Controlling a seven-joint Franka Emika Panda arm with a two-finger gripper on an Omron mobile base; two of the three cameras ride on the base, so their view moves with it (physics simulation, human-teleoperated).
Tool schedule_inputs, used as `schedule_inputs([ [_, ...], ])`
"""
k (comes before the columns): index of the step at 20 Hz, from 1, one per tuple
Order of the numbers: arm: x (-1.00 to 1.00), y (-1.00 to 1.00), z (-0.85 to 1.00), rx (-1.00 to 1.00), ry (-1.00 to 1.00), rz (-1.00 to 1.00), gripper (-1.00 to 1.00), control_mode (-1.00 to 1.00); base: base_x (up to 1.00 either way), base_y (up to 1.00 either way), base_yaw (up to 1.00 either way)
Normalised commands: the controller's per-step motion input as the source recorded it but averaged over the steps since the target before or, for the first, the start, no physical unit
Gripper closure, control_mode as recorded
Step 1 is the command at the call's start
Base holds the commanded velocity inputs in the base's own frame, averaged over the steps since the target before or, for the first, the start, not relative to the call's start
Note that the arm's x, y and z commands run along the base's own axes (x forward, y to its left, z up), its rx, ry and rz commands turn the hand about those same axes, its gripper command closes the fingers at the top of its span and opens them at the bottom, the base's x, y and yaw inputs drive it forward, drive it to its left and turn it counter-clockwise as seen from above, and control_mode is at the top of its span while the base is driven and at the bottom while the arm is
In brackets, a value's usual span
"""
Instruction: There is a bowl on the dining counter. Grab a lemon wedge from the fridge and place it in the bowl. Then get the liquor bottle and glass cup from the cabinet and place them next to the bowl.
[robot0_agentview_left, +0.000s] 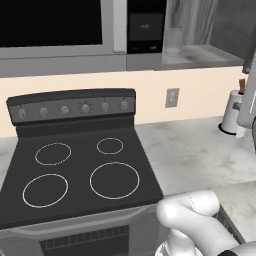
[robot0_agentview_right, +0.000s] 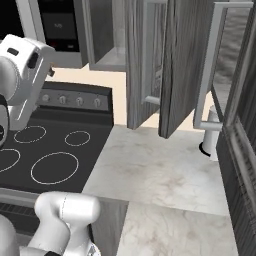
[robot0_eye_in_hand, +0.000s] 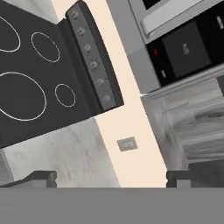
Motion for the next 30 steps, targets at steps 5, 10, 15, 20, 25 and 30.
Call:
schedule_inputs([
  [5,0.11,-0.01,-0.01,-0.07,0.0,0.02,-1.0,-1.0,0.0,0.0,0.0],
  [10,0.1,-0.02,0.0,0.0,0.02,0.01,-1.0,-1.0,0.0,0.0,0.0],
  [15,0.24,-0.02,0.0,0.0,0.02,0.09,-1.0,-1.0,0.0,0.0,0.0],
  [20,0.53,-0.04,0.0,0.0,0.01,0.15,-1.0,-1.0,0.0,0.0,0.0],
  [25,0.57,0.0,0.05,-0.07,-0.07,0.19,-1.0,-1.0,0.0,0.0,0.0],
  [30,0.43,0.0,0.1,-0.17,-0.3,0.18,-1.0,-1.0,0.0,0.0,0.0],
])
